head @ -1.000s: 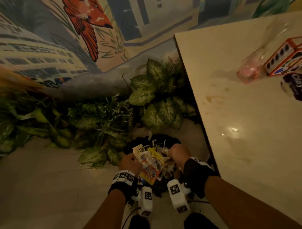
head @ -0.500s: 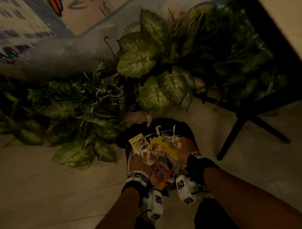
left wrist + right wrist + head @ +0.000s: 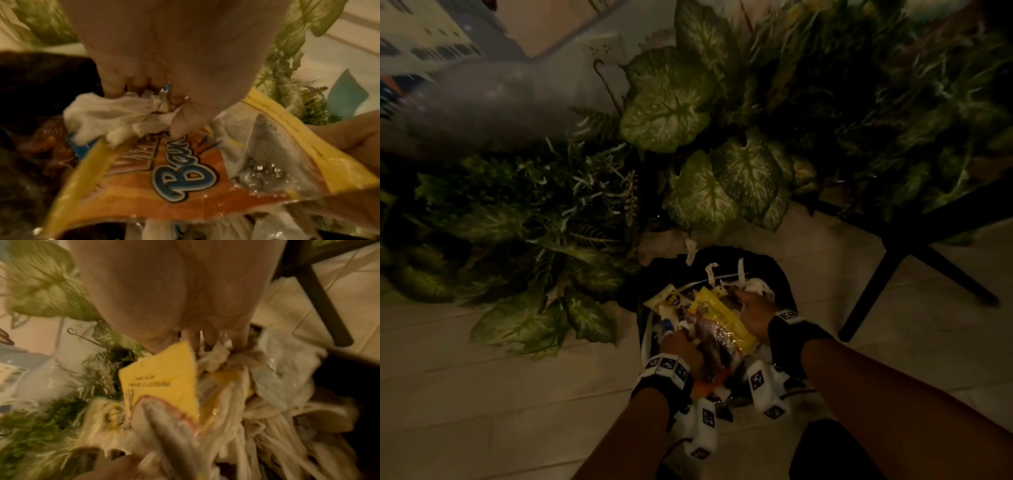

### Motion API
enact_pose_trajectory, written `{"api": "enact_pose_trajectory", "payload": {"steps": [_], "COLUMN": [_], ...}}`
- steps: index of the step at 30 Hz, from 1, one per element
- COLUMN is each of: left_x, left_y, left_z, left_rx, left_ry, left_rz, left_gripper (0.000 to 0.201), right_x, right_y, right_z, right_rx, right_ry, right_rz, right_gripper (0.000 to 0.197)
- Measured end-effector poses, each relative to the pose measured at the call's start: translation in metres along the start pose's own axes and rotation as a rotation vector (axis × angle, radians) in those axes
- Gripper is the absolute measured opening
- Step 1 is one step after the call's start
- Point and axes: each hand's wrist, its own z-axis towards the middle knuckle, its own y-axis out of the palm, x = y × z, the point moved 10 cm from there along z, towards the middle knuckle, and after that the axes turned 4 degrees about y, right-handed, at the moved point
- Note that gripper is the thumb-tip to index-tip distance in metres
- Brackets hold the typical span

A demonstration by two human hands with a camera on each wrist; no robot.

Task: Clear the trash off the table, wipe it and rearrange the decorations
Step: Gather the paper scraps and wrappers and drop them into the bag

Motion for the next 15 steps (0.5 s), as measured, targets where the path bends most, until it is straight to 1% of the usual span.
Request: {"api": "enact_pose_trajectory", "payload": {"steps": [1,2,3,4,6,7,9,10,11,13,15], "left_x": [0.002,0.005,0.008,0.01,0.014,0.021,0.029,0.035,0.041,0.051,0.059], "left_y": [-0.008,-0.014,-0.022,-0.027,-0.037,-0.045,-0.053,-0.057,-0.06,-0.071,-0.08], "left_z": [-0.007,-0.016,-0.022,-0.033,-0.052,-0.066,-0.091,-0.105,-0.12,-0.153,-0.186], "left_rx": [0.032,0.044,0.074,0.076,0.092,0.112,0.092,0.068,0.049,0.055,0.079], "left_ry": [0.014,0.009,0.026,0.018,0.0,0.016,0.012,0.008,0.024,0.028,0.023], "left_rz": [-0.036,-0.018,-0.01,-0.001,-0.016,0.008,0.058,0.092,0.133,0.188,0.172], "left_gripper": [0.027,0.024,0.027,0.032,0.046,0.054,0.059,0.056,0.049,0.039,0.033], "right_x": [-0.004,-0.005,-0.009,-0.012,-0.014,-0.014,-0.009,-0.008,-0.006,-0.014,-0.024], "right_y": [-0.006,-0.01,-0.013,-0.014,-0.016,-0.019,-0.023,-0.026,-0.029,-0.039,-0.047], "right_z": [-0.011,-0.016,-0.025,-0.034,-0.051,-0.061,-0.081,-0.093,-0.107,-0.146,-0.187], "right_rx": [0.0,0.012,0.007,0.0,-0.003,0.0,0.021,0.034,0.037,0.032,0.018], "right_ry": [0.002,0.009,0.009,0.01,0.027,0.04,0.076,0.09,0.115,0.127,0.091], "right_rz": [0.025,0.05,0.06,0.071,0.09,0.106,0.137,0.144,0.156,0.151,0.107], "right_gripper": [0.045,0.043,0.044,0.046,0.05,0.052,0.054,0.051,0.044,0.023,0.025]}}
